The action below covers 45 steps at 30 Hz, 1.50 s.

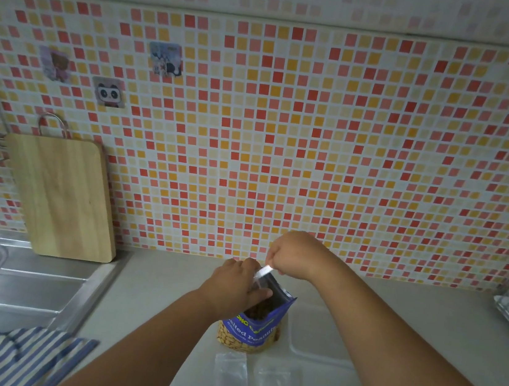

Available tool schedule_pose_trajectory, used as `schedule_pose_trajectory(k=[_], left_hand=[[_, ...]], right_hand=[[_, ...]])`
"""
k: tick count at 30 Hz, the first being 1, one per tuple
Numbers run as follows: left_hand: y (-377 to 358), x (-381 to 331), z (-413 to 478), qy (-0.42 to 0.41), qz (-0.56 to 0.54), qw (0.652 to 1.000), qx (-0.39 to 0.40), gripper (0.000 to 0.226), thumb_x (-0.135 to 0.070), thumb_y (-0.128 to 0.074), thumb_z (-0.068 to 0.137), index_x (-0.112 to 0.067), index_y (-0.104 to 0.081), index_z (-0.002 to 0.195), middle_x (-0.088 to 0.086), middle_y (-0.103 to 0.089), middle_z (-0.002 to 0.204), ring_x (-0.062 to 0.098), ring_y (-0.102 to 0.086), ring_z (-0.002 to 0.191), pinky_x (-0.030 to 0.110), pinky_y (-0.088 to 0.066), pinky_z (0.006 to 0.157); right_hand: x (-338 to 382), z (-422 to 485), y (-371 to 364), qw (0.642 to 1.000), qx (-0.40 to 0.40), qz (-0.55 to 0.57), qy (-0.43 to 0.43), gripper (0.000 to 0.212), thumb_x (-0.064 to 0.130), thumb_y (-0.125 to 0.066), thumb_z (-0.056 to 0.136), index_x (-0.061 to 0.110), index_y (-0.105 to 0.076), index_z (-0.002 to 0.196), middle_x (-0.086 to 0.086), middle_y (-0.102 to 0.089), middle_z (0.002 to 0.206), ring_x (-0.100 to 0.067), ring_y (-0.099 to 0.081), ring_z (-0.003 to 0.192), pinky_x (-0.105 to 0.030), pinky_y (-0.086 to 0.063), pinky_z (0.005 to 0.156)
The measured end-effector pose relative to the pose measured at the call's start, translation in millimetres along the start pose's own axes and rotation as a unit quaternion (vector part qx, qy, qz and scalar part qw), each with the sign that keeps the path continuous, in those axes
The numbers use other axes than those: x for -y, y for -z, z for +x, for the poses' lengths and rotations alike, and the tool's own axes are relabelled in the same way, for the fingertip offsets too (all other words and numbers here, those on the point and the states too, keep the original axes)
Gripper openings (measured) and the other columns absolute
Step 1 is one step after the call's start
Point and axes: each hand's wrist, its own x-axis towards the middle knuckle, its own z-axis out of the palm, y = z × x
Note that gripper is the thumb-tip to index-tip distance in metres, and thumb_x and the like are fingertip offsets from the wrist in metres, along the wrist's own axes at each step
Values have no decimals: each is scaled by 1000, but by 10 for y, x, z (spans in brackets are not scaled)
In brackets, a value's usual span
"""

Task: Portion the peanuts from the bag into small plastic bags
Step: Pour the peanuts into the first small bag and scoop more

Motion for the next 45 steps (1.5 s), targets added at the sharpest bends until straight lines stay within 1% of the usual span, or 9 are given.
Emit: schedule_pose_trajectory(k=[4,8,13,16,27,33,38,41,45], left_hand=[[-33,37,-24,41,-131,990,-26,52,-46,-53,89,-16,-40,130,6,-53,120,21,-49,107,31,-44,86],[11,105,-69,73,-249,965,-23,39,-44,-52,91,-22,-42,122,3,-56,115,16,-57,96,19,-49,67],[108,143,-152,84,-356,930,-46,27,-42,-47,94,-25,-43,114,-2,-58,112,10,-57,92,16,-45,57],[62,114,-170,72,-318,945,-28,25,-40,-48,94,-22,-46,111,0,-60,104,14,-59,90,20,-46,61],[-42,160,-201,104,-359,928,-14,24,-39,-49,94,-19,-50,109,0,-63,92,15,-60,88,24,-48,70],[24,248,-192,126,-389,912,2,34,-44,-44,94,-19,-46,117,4,-62,106,11,-61,91,21,-48,70],[150,340,-194,121,-324,938,-21,37,-48,-43,93,-23,-41,121,-3,-54,113,16,-58,94,22,-47,63],[174,371,-200,95,-247,964,-16,36,-47,-47,92,-25,-42,120,-1,-55,114,16,-56,98,27,-50,72],[157,371,-196,58,-143,988,4,37,-46,-51,90,-27,-40,120,2,-53,124,16,-54,101,28,-50,82]], right_hand=[[45,-336,227,987,-133,-64,57,28,15,-47,89,19,-73,98,0,-70,97,-20,-59,90,-31,-48,83],[-30,-505,473,972,-202,-118,-9,25,16,-51,87,21,-69,103,1,-62,93,-18,-47,90,-33,-40,87],[171,-470,139,978,-84,-189,-9,21,24,-51,91,15,-63,106,-3,-54,91,-21,-50,93,-36,-41,93],[304,-261,-294,966,5,-257,13,34,30,-51,91,16,-55,122,-6,-57,119,-26,-47,117,-39,-35,102],[192,-16,-769,989,-16,69,-132,31,32,-56,87,14,-60,112,-6,-65,112,-25,-60,102,-32,-42,88],[-114,112,-765,960,13,174,-218,22,17,-52,83,12,-51,62,0,-48,65,-14,-46,58,-25,-35,53],[-317,9,-619,966,86,175,-168,11,14,-50,88,16,-61,91,4,-55,75,-8,-47,62,-16,-42,64],[-358,133,-567,961,191,81,-184,40,8,-43,90,14,-55,127,-3,-57,107,-16,-45,84,-28,-36,80],[-519,67,-407,973,150,37,-169,40,11,-45,90,14,-58,128,4,-53,86,-9,-43,66,-25,-38,75]])
